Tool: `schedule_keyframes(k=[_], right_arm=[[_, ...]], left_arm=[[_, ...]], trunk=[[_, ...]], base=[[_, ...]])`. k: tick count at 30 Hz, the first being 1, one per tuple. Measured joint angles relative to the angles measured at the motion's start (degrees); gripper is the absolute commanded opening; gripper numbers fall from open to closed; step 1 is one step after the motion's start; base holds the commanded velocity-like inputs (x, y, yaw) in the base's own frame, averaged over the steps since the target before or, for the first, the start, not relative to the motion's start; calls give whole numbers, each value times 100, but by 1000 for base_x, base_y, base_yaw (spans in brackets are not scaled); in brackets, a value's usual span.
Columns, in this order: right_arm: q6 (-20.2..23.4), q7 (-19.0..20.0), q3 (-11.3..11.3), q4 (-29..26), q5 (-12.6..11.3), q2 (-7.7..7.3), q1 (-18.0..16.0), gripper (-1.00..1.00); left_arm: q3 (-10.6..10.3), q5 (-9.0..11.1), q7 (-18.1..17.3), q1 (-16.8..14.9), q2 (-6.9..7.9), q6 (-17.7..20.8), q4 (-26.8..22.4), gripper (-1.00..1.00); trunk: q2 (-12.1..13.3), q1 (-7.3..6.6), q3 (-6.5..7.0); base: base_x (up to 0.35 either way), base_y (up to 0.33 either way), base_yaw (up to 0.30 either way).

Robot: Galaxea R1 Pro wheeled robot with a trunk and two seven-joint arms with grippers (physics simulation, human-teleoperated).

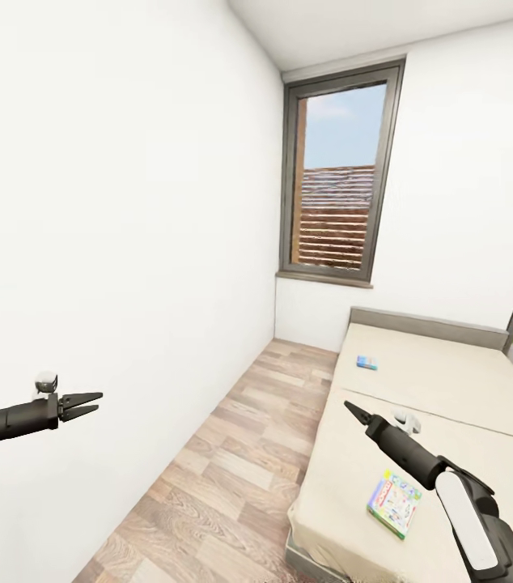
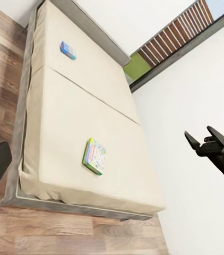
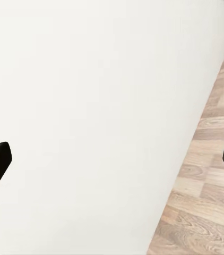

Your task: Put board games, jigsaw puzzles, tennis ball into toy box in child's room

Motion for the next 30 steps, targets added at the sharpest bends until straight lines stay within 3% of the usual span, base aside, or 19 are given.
schedule_keyframes(k=[30], right_arm=[[-2, -1, 0, 20, 0, 0, 0, 100]], left_arm=[[0, 0, 8, 0, -7, 0, 0, 100]], trunk=[[0, 0, -197]], base=[[0, 0, -180]])
